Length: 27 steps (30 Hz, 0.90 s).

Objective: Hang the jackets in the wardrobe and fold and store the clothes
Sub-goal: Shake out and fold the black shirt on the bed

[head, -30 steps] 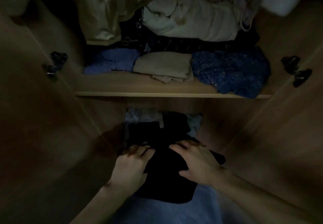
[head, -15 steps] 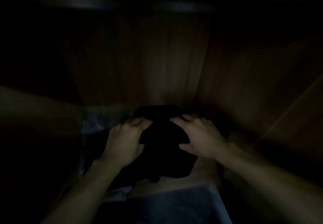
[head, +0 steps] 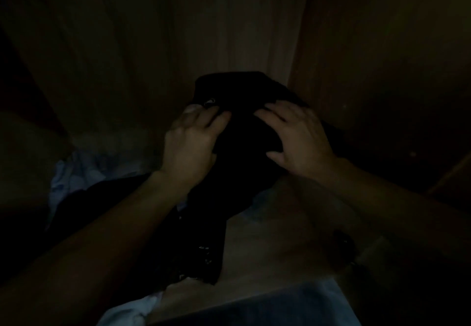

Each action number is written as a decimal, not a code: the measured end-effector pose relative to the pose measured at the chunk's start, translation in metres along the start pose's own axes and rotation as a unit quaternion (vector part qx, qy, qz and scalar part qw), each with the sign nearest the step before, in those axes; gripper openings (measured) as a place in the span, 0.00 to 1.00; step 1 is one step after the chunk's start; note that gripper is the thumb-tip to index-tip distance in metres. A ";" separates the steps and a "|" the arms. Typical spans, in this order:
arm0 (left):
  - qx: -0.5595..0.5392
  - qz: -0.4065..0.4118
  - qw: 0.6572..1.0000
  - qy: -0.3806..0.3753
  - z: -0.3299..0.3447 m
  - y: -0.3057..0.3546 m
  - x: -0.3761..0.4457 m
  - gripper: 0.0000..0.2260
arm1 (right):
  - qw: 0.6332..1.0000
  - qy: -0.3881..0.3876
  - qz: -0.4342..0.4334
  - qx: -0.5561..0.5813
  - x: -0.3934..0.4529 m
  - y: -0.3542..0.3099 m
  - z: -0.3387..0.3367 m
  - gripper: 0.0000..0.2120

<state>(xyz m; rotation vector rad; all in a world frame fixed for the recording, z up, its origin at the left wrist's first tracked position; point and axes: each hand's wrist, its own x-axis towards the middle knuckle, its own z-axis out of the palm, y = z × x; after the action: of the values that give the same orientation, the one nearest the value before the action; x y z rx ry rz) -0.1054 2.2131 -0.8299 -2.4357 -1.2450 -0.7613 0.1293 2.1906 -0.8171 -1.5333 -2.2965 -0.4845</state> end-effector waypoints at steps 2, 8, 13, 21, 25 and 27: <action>0.018 0.024 0.999 0.014 0.044 0.001 -0.036 0.32 | 1.000 0.006 -0.010 -0.012 -0.030 -0.007 0.043 0.46; 0.020 0.026 0.979 -0.202 0.182 0.041 -0.173 0.22 | 0.981 -0.195 -0.008 0.022 -0.153 -0.036 0.206 0.50; 0.000 0.008 0.944 -0.329 0.205 0.049 -0.228 0.44 | 0.976 -0.213 -0.004 0.052 -0.209 -0.058 0.247 0.35; -0.066 -0.046 0.942 -0.325 0.188 0.046 -0.183 0.46 | 0.961 -0.220 0.145 0.087 -0.181 -0.058 0.234 0.43; -0.060 -0.083 0.922 -0.373 0.221 0.048 -0.191 0.42 | 0.954 -0.237 0.170 0.074 -0.177 -0.066 0.251 0.49; -0.060 -0.100 0.922 -0.369 0.231 0.049 -0.198 0.42 | 0.953 -0.230 0.181 0.075 -0.178 -0.066 0.258 0.50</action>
<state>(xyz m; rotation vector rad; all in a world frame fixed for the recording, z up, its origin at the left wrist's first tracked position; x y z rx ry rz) -0.0881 2.1667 -1.1340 -2.8376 -1.7589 0.0930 0.1098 2.1397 -1.1332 -2.0971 -2.2082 0.1622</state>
